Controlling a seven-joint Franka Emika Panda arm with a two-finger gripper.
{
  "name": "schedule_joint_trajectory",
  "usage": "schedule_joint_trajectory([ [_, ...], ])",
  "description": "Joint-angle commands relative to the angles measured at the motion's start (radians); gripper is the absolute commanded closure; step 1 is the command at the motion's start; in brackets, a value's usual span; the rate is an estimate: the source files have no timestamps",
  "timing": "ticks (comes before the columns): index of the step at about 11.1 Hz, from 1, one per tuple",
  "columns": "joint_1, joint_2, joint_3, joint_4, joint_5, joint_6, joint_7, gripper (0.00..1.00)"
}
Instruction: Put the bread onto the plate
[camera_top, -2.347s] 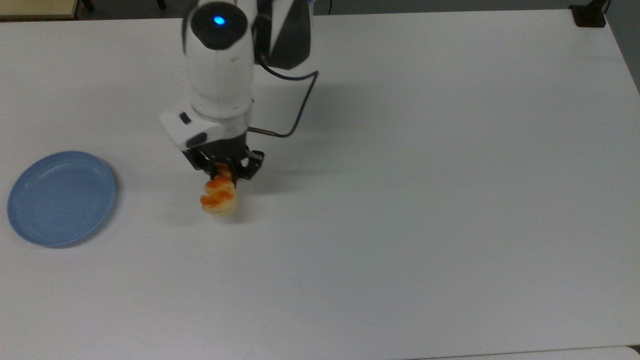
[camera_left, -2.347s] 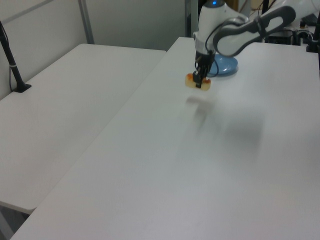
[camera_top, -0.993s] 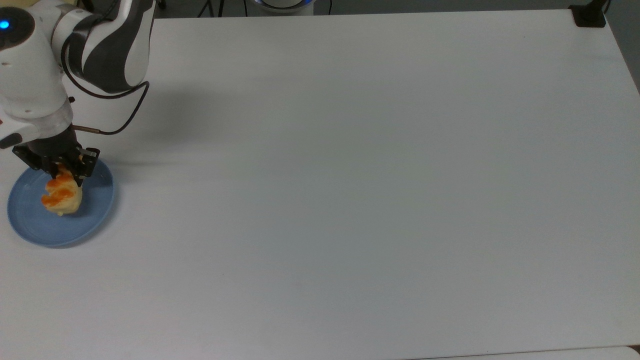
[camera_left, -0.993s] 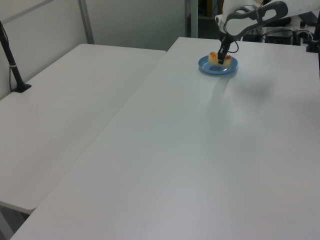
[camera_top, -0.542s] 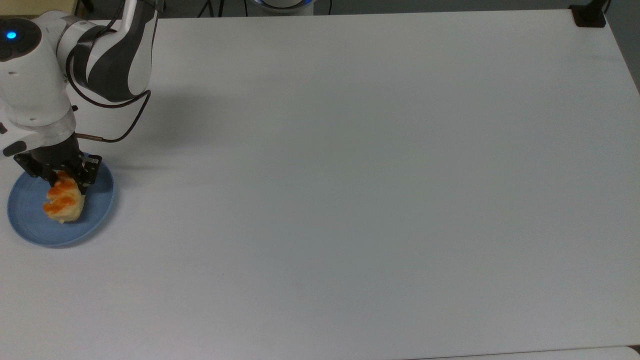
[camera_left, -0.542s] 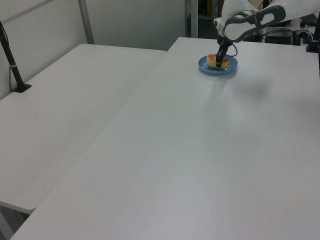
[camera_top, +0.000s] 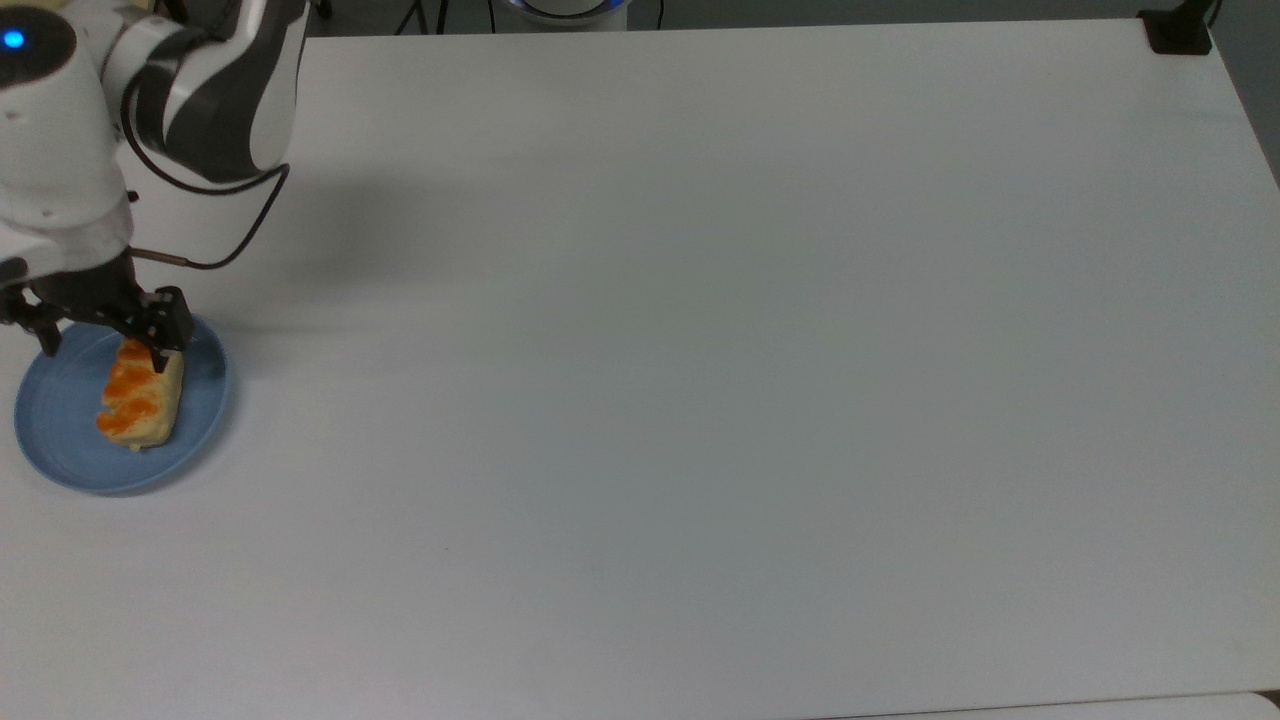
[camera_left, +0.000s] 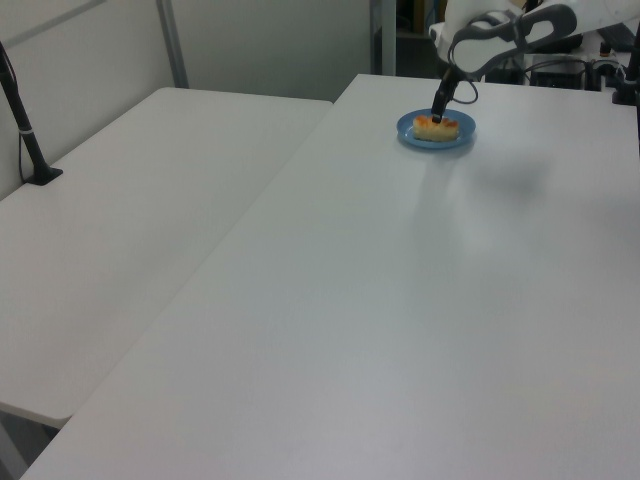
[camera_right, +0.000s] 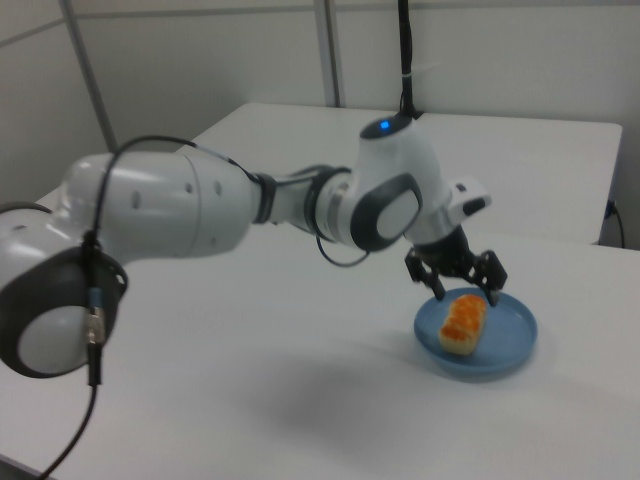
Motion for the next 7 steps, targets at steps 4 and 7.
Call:
schedule_joint_trajectory([
  [4, 0.018, -0.436, 0.014, -0.130, 0.240, -0.431, 0.282, 0.00],
  [7, 0.142, -0.585, -0.009, -0.159, 0.245, -0.661, 0.410, 0.00],
])
